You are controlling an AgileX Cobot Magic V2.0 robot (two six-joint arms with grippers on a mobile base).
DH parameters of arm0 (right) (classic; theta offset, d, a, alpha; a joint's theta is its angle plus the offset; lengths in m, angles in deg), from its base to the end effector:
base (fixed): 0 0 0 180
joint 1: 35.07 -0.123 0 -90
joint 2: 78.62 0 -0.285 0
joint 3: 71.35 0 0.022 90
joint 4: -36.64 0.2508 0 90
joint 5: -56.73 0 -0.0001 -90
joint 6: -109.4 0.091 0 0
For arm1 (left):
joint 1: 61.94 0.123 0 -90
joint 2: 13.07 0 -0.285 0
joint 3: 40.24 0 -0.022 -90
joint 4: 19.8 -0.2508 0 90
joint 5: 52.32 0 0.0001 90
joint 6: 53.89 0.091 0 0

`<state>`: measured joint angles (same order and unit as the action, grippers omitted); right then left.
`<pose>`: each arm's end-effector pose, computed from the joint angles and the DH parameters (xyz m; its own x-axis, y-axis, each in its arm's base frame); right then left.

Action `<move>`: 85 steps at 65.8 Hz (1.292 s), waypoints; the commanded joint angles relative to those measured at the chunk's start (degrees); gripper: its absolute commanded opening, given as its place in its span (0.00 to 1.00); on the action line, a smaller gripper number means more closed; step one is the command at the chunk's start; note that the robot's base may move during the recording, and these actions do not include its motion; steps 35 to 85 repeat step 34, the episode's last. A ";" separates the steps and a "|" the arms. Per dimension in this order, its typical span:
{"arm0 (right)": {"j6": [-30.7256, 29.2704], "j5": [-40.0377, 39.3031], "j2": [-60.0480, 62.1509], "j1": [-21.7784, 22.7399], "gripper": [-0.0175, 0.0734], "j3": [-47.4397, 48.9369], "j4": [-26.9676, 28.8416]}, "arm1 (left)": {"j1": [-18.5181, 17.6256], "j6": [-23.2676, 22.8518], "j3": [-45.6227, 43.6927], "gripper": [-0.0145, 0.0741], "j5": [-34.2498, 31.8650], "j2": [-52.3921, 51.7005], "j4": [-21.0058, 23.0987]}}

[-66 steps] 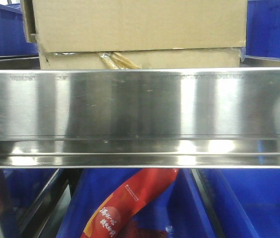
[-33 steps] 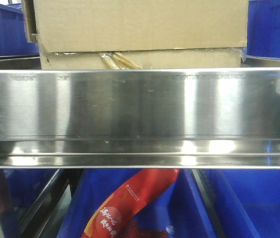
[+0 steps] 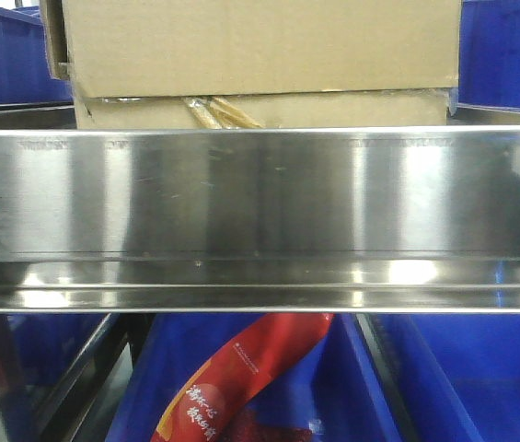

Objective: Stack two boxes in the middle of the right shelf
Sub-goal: 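Open both grippers and withdraw them from the boxes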

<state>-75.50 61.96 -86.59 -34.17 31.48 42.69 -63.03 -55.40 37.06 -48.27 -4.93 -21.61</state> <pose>0.0568 0.0000 0.2050 -0.0058 0.0197 -0.9998 0.0062 0.9998 0.0197 0.0571 -0.0009 0.2059 0.0090 0.0050 -0.9999 0.0167 0.9998 0.0051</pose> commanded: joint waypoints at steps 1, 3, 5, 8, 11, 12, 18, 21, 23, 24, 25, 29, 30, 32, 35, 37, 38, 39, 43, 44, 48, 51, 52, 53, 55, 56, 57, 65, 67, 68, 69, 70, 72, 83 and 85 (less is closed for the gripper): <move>0.08 -1.35 0.19 0.22 0.02 -0.04 -0.54 | 0.08 0.03 -0.07 0.04 -0.98 -0.36 0.32; 0.08 -1.35 0.19 0.22 0.02 -0.04 -0.54 | 0.08 0.03 -0.07 0.04 -0.98 -0.36 0.32; 0.08 -1.35 0.19 0.22 0.02 -0.04 -0.54 | 0.08 0.03 -0.07 0.04 -0.98 -0.36 0.32; 0.08 -1.35 0.19 0.22 0.02 -0.04 -0.54 | 0.08 0.03 -0.07 0.04 -0.98 -0.36 0.32; 0.08 -1.35 0.19 0.22 0.02 -0.04 -0.54 | 0.08 0.03 -0.07 0.04 -0.98 -0.36 0.32; 0.08 -1.35 0.19 0.22 0.02 -0.04 -0.54 | 0.08 0.03 -0.07 0.04 -0.98 -0.36 0.32; 0.08 -1.35 0.19 0.22 0.02 -0.04 -0.54 | 0.08 0.03 -0.07 0.04 -0.98 -0.36 0.32; 0.08 -1.35 0.19 0.22 0.02 -0.04 -0.54 | 0.08 0.03 -0.07 0.04 -0.98 -0.36 0.32; 0.08 -1.35 0.19 0.22 0.02 -0.04 -0.54 | 0.08 0.03 -0.07 0.04 -0.98 -0.36 0.32; 0.08 -1.35 0.19 0.22 0.02 -0.04 -0.54 | 0.08 0.03 -0.07 0.04 -0.98 -0.36 0.32; 0.08 -1.35 0.19 0.22 0.02 -0.04 -0.54 | 0.08 0.03 -0.07 0.04 -0.98 -0.36 0.32; 0.08 -1.35 0.19 0.22 0.02 -0.04 -0.54 | 0.08 0.03 -0.07 0.04 -0.98 -0.36 0.32; 0.08 -1.35 0.19 0.22 0.02 -0.04 -0.54 | 0.08 0.03 -0.07 0.04 -0.98 -0.36 0.32; 0.08 -1.35 0.19 0.22 0.02 -0.04 -0.54 | 0.08 0.03 -0.07 0.04 -0.98 -0.36 0.32; 0.08 -1.35 0.19 0.22 0.02 -0.04 -0.54 | 0.08 0.03 -0.07 0.04 -0.98 -0.36 0.32; 0.08 -1.35 0.19 0.22 0.02 -0.04 -0.54 | 0.08 0.03 -0.07 0.04 -0.98 -0.36 0.32; 0.08 -1.35 0.19 0.22 0.02 -0.04 -0.54 | 0.08 0.03 -0.07 0.04 -0.98 -0.36 0.32; 0.08 -1.35 0.19 0.22 0.02 -0.04 -0.54 | 0.08 0.03 -0.07 0.04 -0.98 -0.36 0.32; 0.08 -1.35 0.19 0.22 0.02 -0.04 -0.54 | 0.08 0.03 -0.07 0.04 -0.98 -0.36 0.32; 0.08 -1.35 0.19 0.22 0.02 -0.04 -0.54 | 0.08 0.03 -0.07 0.04 -0.98 -0.36 0.32; 0.08 -1.35 0.19 0.22 0.02 -0.04 -0.54 | 0.08 0.03 -0.07 0.04 -0.98 -0.36 0.32; 0.08 -1.35 0.19 0.22 0.02 -0.04 -0.54 | 0.08 0.03 -0.07 0.04 -0.98 -0.36 0.32; 0.08 -1.35 0.19 0.22 0.02 -0.04 -0.54 | 0.08 0.03 -0.07 0.04 -0.98 -0.36 0.32; 0.08 -1.35 0.19 0.22 0.02 -0.04 -0.54 | 0.08 0.03 -0.07 0.04 -0.98 -0.36 0.32; 0.08 -1.35 0.19 0.22 0.02 -0.04 -0.54 | 0.08 0.03 -0.07 0.04 -0.98 -0.36 0.32; 0.08 -1.35 0.19 0.22 0.02 -0.04 -0.54 | 0.08 0.03 -0.07 0.04 -0.98 -0.36 0.32; 0.08 -1.35 0.19 0.22 0.02 -0.04 -0.54 | 0.08 0.03 -0.07 0.04 -0.98 -0.36 0.32; 0.08 -1.35 0.19 0.22 0.02 -0.04 -0.54 | 0.08 0.03 -0.07 0.04 -0.98 -0.36 0.32; 0.08 -1.35 0.19 0.22 0.02 -0.04 -0.54 | 0.08 0.03 -0.07 0.04 -0.98 -0.36 0.32; 0.08 -1.35 0.19 0.22 0.02 -0.04 -0.54 | 0.08 0.03 -0.07 0.04 -0.98 -0.36 0.32; 0.08 -1.35 0.19 0.22 0.02 -0.04 -0.54 | 0.08 0.03 -0.07 0.04 -0.98 -0.36 0.32; 0.08 -1.35 0.19 0.22 0.02 -0.04 -0.54 | 0.08 0.03 -0.07 0.04 -0.98 -0.36 0.32; 0.08 -1.35 0.19 0.22 0.02 -0.04 -0.54 | 0.08 0.03 -0.07 0.04 -0.98 -0.36 0.32; 0.08 -1.35 0.19 0.22 0.02 -0.04 -0.54 | 0.08 0.03 -0.07 0.04 -0.98 -0.36 0.32; 0.08 -1.35 0.19 0.22 0.02 -0.04 -0.54 | 0.08 0.03 -0.07 0.04 -0.98 -0.36 0.32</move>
